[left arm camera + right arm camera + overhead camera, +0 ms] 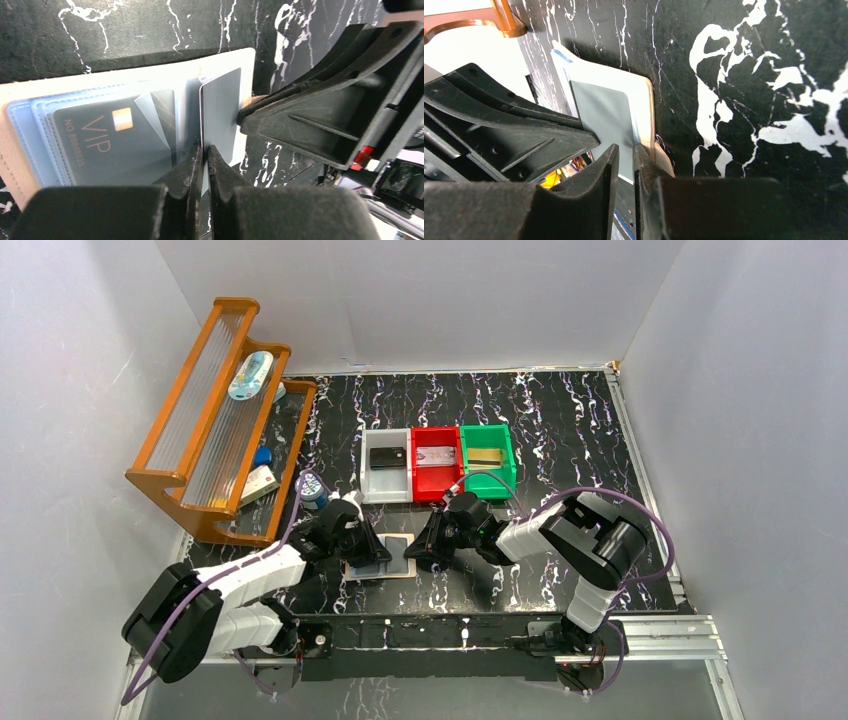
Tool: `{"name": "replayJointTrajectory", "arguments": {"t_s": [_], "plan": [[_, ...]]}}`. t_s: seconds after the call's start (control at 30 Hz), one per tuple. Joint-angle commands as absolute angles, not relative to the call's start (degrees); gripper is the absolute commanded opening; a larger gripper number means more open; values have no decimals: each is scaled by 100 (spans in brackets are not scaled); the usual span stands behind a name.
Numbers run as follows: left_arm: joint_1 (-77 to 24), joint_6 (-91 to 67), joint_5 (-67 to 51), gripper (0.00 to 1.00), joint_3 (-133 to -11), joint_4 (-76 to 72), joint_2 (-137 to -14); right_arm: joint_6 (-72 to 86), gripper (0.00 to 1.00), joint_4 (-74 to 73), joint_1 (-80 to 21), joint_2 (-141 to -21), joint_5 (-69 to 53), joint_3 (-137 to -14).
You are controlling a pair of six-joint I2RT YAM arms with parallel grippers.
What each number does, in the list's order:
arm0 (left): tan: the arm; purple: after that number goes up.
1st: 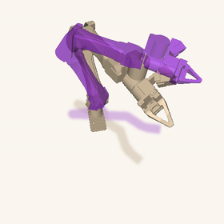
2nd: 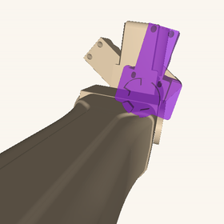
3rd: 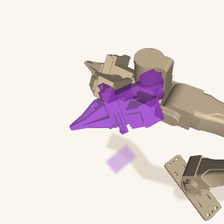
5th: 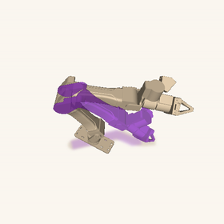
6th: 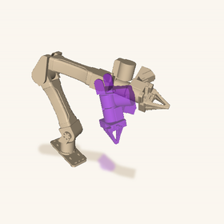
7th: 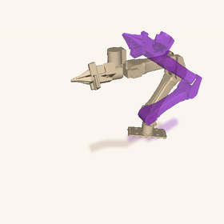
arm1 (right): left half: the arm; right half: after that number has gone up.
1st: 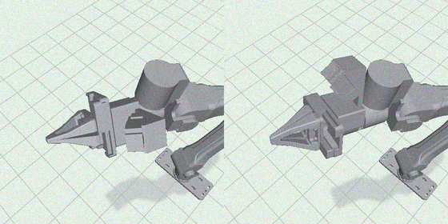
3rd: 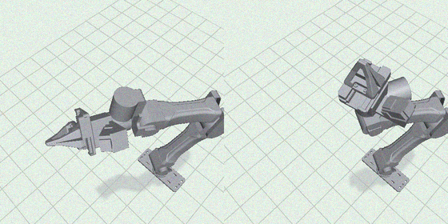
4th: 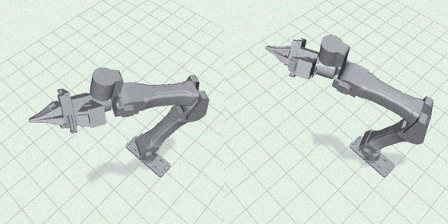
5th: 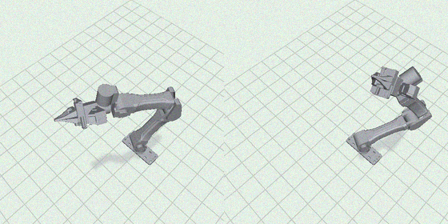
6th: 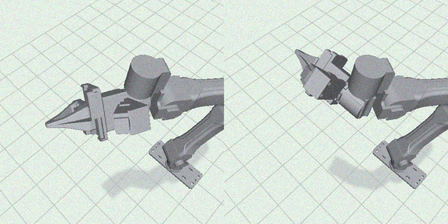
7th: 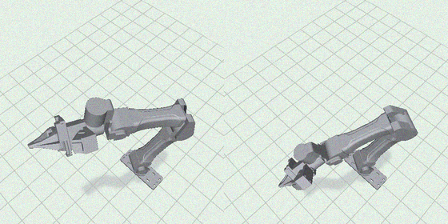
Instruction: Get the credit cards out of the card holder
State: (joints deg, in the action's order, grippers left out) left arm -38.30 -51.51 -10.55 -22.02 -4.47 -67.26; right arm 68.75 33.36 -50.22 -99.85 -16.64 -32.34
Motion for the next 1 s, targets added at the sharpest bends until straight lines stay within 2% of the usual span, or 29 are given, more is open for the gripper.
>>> {"name": "replayJointTrajectory", "arguments": {"t_s": [0.0,0.33,0.53,0.7,0.87,0.97], "plan": [[-3967,-5577,-1937,1,-2191,-1313,-6492,6411,27,1776,-5080,-10421,-942,-2909],[-3781,-5239,-1862,0,-2130,-754,-6138,6318,27,1537,-5071,-10339,-783,-3001],[-3771,-5101,-2162,0,-2130,-867,-6395,6152,30,1453,-5065,-10153,-772,-3129],[-3771,-5250,-2543,7,-2061,-1409,-6758,6148,30,1528,-5075,-10265,-890,-3184],[-3753,-5256,-2426,9,-2095,-1261,-6822,6166,30,1567,-5071,-10293,-910,-3177],[-3753,-5127,-2150,3,-2231,-827,-6722,6183,30,1450,-5069,-10272,-838,-3182]]}}
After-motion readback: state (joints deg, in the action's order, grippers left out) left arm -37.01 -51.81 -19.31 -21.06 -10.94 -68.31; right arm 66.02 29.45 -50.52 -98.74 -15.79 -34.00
